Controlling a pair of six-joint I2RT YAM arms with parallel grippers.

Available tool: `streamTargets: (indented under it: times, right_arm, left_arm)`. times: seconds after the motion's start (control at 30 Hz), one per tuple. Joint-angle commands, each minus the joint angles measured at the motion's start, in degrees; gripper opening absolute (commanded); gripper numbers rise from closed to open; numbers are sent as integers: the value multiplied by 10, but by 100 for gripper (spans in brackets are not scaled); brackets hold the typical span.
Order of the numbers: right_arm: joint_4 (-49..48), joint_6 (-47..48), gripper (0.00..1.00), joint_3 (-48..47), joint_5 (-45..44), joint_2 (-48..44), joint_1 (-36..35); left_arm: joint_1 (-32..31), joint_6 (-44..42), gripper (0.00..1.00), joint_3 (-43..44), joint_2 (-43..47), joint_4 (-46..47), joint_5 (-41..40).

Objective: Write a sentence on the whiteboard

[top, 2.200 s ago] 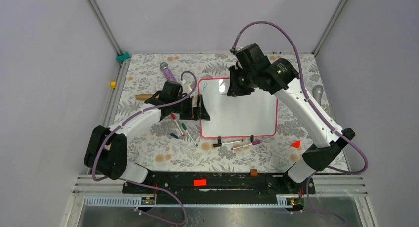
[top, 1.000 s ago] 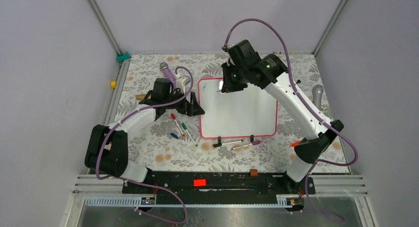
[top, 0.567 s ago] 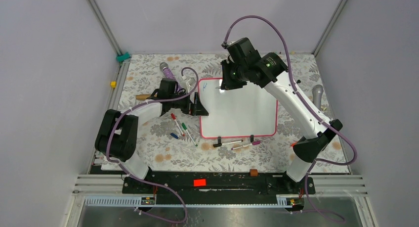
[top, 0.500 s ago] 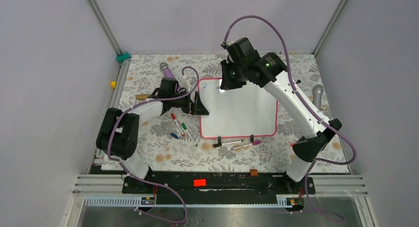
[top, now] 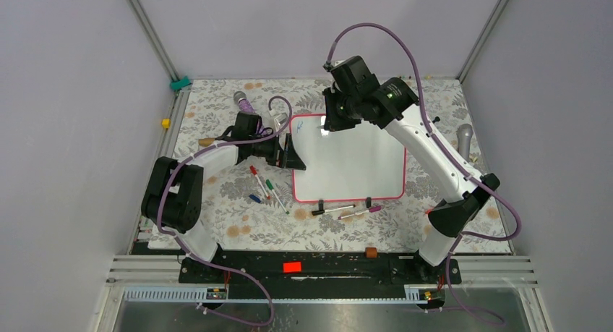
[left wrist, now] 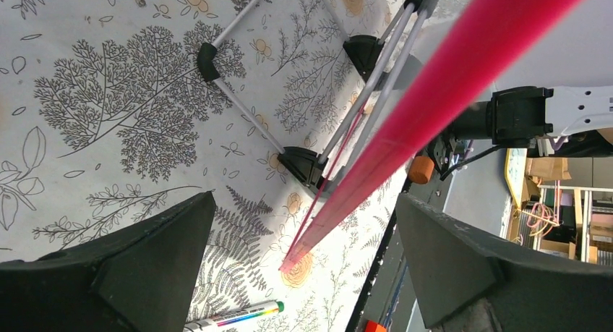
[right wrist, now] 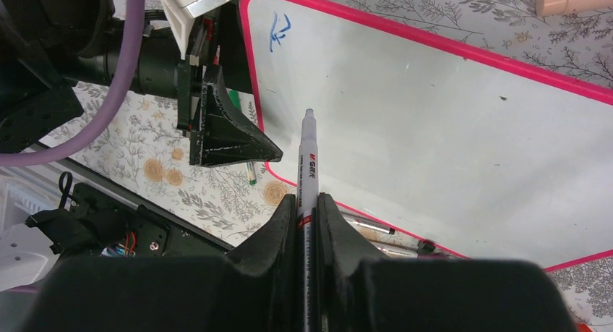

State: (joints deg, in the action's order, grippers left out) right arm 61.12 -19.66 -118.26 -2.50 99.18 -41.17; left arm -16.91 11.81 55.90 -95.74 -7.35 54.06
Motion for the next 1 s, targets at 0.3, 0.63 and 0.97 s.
streamTargets:
  times: [0.3, 0.63, 0.97]
  right_arm:
    - [-47, -18, 0, 51, -3, -47, -6]
    - [-92, -34, 0, 101, 2, -75, -6]
    - [-123, -49, 0, 143, -5, -104, -5]
  left_arm:
    - [2, -28, 99, -18, 42, 3, 46]
    - [29, 199, 99, -120, 36, 320, 145]
    - [49, 523, 99, -221, -36, 908, 210]
